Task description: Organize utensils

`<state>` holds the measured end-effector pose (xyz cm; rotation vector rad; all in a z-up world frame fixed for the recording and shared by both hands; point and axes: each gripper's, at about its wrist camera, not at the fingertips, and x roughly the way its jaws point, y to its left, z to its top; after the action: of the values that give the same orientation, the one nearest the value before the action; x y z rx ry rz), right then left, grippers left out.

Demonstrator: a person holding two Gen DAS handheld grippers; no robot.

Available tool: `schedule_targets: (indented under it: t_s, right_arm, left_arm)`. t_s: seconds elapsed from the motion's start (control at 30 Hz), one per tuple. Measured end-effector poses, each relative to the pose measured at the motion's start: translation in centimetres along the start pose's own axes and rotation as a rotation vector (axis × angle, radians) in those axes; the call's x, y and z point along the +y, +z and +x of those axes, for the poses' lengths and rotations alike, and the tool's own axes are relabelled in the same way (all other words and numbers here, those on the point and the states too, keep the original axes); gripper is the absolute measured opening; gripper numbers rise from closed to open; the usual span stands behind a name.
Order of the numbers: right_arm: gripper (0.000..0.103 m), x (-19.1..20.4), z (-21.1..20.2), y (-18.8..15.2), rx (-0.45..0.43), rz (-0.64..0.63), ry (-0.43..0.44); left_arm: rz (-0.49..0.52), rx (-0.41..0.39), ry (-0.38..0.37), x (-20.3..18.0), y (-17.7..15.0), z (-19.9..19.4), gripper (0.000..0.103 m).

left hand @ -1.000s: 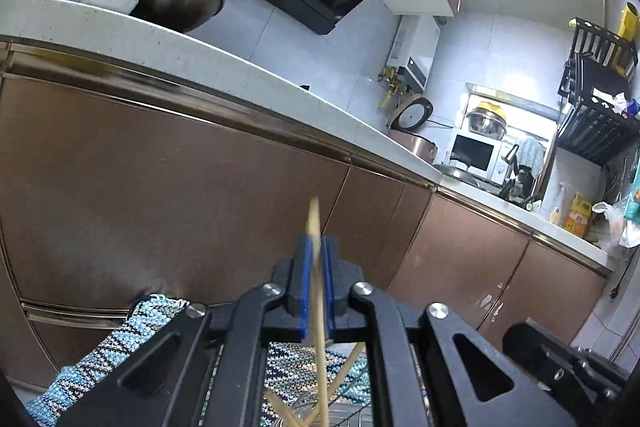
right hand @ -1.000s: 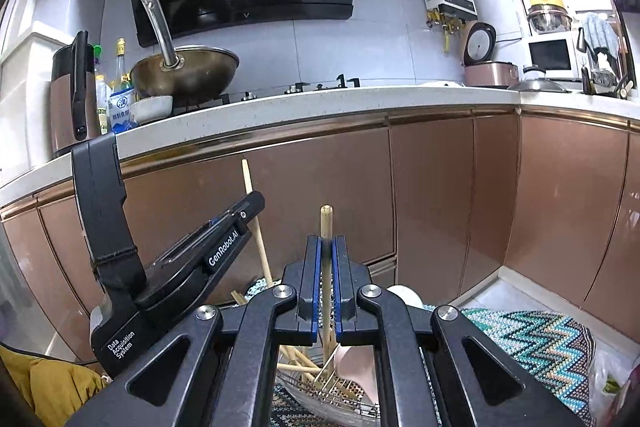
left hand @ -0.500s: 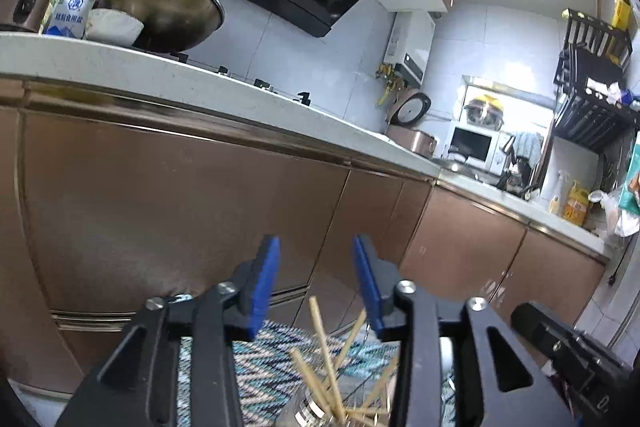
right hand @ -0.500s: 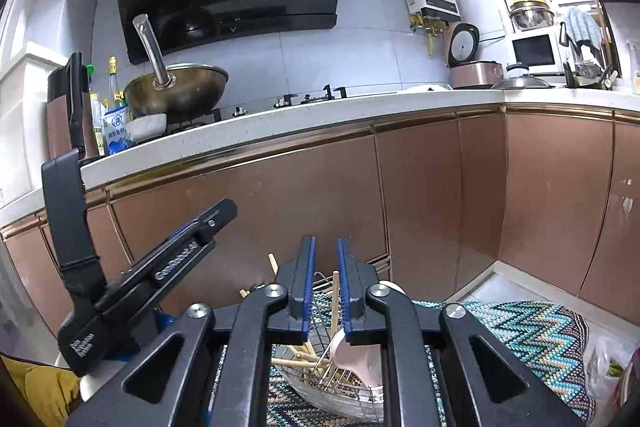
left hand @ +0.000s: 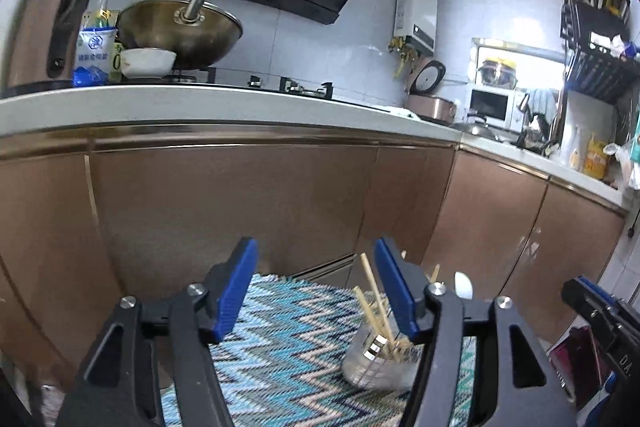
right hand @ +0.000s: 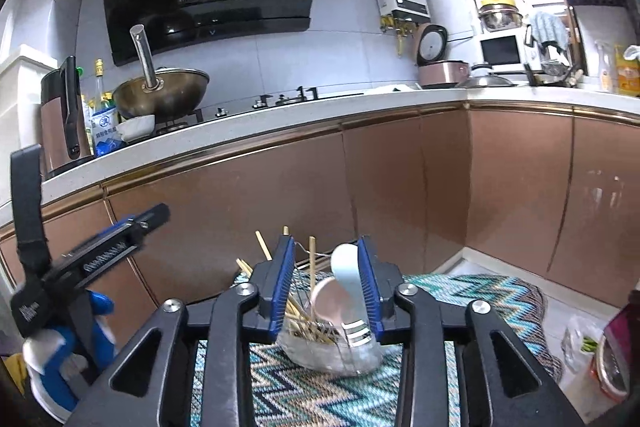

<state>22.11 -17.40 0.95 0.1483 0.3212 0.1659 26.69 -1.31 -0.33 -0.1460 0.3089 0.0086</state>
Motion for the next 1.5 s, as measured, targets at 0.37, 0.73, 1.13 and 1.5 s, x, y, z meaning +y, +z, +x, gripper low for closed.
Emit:
schedule_targets:
  t_s: [0.37, 0.73, 1.13, 1.5]
  right_arm:
    - [0.059, 1.4, -6.3, -0.8, -0.021, -0.040, -0.116]
    - [0.090, 1.9, -11.3, -0.8, -0.076, -0.036, -0.163]
    - [0.103, 2.4, -14.1, -0.8, -0.119, -0.044, -0.207]
    - [0.103, 2.4, -16.7, -0.7, -0.159, -0.038, -0.243]
  left_arm:
    - [-0.007, 0.029, -0.007, 2.6, 0.2, -6.6, 0.064]
    - [0.080, -0.020, 0.033, 1.9, 0.8, -12.0, 0.073]
    - [0.159, -0.083, 0.099, 1.3, 1.2, -15.6, 0.085]
    - [0.186, -0.119, 0.087, 1.1, 1.5, -17.8, 0.085]
